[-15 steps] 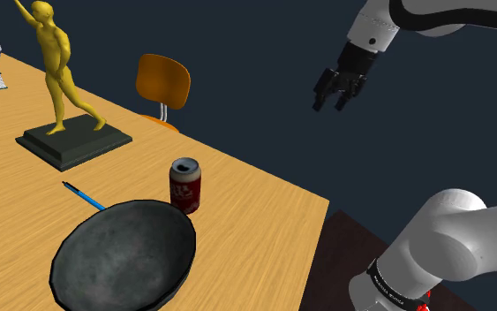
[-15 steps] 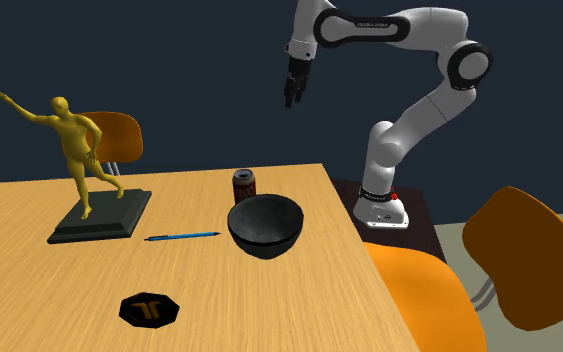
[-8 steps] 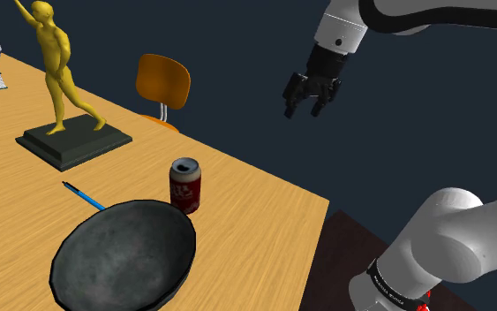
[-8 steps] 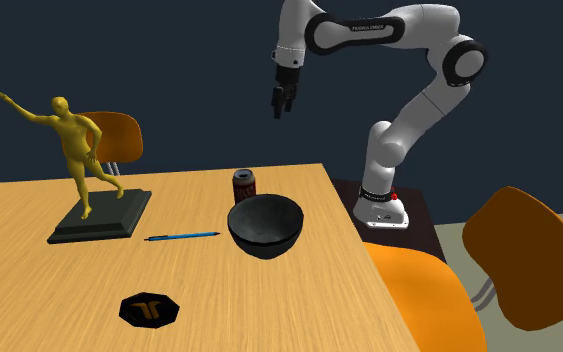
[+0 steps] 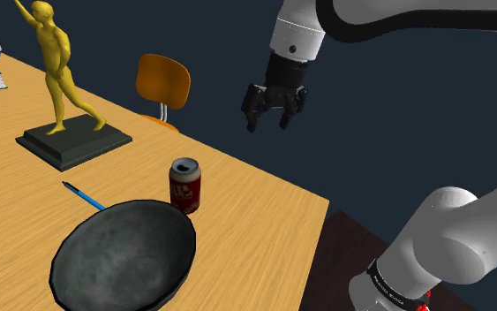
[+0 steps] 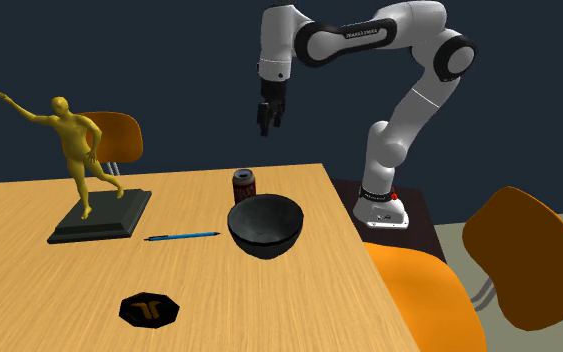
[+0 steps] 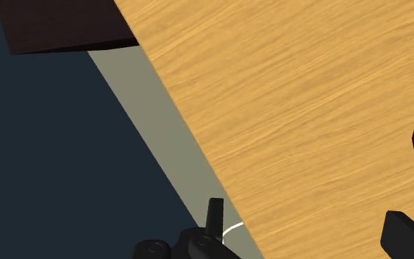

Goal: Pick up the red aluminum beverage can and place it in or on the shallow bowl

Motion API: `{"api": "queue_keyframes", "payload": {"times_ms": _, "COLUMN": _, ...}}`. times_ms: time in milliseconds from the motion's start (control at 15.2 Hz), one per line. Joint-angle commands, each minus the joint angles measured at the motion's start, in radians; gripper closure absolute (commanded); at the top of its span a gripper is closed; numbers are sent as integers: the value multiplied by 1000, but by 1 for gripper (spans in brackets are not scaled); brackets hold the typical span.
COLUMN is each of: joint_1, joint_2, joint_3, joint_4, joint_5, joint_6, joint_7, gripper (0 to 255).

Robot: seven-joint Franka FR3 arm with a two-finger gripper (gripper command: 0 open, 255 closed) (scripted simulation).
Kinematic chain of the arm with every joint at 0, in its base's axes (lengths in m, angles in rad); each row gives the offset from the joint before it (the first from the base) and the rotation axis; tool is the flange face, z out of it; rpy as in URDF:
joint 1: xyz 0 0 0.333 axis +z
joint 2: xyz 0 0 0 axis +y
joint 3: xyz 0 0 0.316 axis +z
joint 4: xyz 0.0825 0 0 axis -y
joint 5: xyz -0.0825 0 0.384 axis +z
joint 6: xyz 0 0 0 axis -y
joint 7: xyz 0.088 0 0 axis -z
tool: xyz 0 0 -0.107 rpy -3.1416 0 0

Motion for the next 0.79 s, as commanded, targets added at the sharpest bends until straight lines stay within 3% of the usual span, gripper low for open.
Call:
{"api": "queue_keyframes", "payload": {"times_ms": 0, "joint_1": 8, "joint_2": 48, "joint_3": 42, "joint_4": 36, "joint_5": 5, "joint_6": 6, "joint_7": 50, "gripper": 0}}
{"api": "queue_keyframes", "payload": {"times_ms": 396, "joint_1": 24, "joint_2": 226, "joint_3": 165, "joint_4": 173, "joint_5": -19, "joint_6": 22, "joint_7": 200, "gripper": 0}}
{"api": "queue_keyframes", "payload": {"times_ms": 726, "joint_1": 48, "joint_2": 407, "joint_3": 261, "joint_4": 320, "joint_5": -86, "joint_6": 21, "joint_7": 341, "gripper": 0}}
